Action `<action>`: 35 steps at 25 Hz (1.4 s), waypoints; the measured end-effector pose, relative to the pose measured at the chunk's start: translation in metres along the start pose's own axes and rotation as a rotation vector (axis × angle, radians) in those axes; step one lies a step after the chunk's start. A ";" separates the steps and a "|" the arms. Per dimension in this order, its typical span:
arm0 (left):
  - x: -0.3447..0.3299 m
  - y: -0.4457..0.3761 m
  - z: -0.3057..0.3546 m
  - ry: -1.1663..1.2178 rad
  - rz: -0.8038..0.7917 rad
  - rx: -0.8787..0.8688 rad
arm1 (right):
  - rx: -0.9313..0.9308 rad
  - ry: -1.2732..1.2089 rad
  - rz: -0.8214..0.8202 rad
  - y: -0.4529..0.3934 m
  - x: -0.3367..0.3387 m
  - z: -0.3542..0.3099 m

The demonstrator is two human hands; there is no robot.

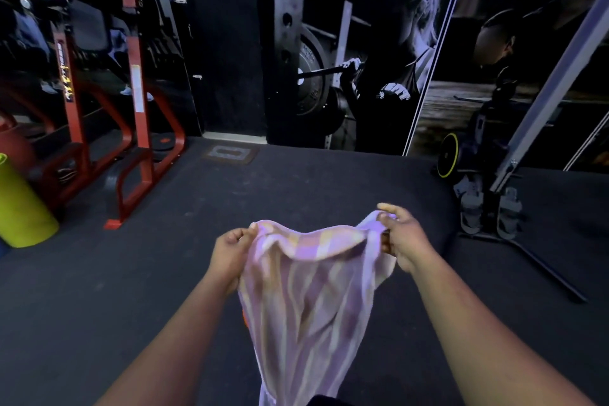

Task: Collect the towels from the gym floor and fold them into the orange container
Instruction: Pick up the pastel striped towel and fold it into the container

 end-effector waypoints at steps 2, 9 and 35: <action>-0.015 0.000 0.008 -0.035 -0.038 -0.034 | 0.030 -0.002 -0.227 0.009 -0.027 0.002; -0.058 -0.002 0.019 0.107 -0.232 -0.006 | 0.454 0.769 -0.224 0.019 -0.073 -0.025; -0.111 0.012 0.011 0.058 -0.383 -0.103 | 0.446 0.767 -0.244 -0.015 -0.110 -0.023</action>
Point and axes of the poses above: each hand's wrist, its own y-axis away from the middle knuckle, its own x-axis out of the back of the hand, z = x × y, the point moved 8 cm from there along -y, towards the middle knuckle, and after that the axes turned 14 degrees about -z, right-handed, at the moved point
